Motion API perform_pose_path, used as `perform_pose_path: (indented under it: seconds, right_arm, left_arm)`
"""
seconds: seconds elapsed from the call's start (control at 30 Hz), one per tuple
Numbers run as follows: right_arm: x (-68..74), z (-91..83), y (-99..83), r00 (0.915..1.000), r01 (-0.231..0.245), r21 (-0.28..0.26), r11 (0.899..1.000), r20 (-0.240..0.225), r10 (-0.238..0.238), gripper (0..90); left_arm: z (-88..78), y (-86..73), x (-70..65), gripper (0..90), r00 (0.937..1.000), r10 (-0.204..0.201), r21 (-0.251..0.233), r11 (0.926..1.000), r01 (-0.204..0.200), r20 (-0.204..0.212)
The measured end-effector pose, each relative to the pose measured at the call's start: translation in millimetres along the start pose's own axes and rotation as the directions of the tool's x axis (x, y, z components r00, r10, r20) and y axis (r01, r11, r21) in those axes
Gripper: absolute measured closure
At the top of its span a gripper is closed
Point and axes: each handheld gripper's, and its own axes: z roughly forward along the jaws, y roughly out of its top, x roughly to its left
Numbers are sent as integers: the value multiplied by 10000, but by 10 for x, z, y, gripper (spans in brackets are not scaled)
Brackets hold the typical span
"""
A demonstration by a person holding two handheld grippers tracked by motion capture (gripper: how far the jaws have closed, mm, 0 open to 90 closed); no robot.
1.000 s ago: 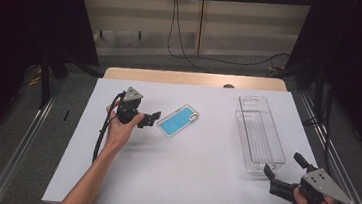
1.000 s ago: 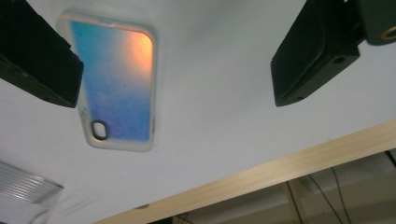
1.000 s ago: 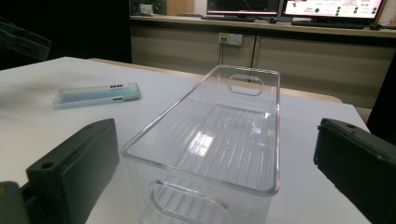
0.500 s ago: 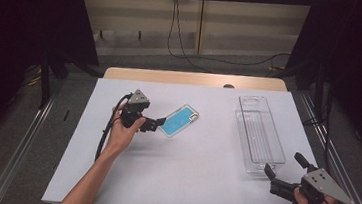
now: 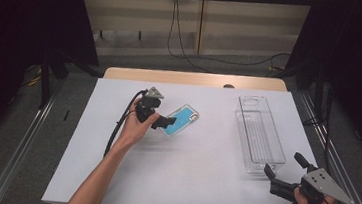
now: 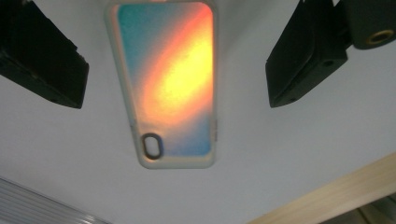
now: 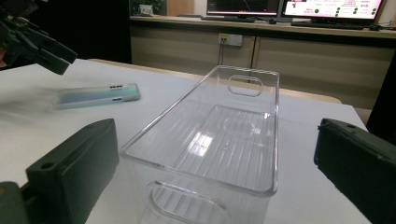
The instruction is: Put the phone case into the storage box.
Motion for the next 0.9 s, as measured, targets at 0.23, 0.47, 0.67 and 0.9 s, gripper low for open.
perform_pose_path:
  seconds: [0.23, 0.47, 0.67, 0.9]
  right_arm:
    - [2, 5, -2, 10000, 28, 3, 10000, -15, -28, 0]
    - [2, 8, -3, 10000, 22, 15, 10000, -35, -22, 0]
    - [3, 10, -4, 10000, 14, 10, 10000, -44, -14, 0]
    - [4, 13, -5, 10000, 13, 34, 10000, -43, -13, 0]
  left_arm:
    - [123, 87, 35, 58, 9996, -56, 783, 9969, 33, 291]
    - [247, 151, 30, 57, 9989, 71, 1531, 9881, -140, 461]
    - [328, 141, 19, 58, 9984, 269, 2011, 9789, -365, 500]
    - [443, 134, -7, 58, 9986, -34, 2295, 9733, -89, 532]
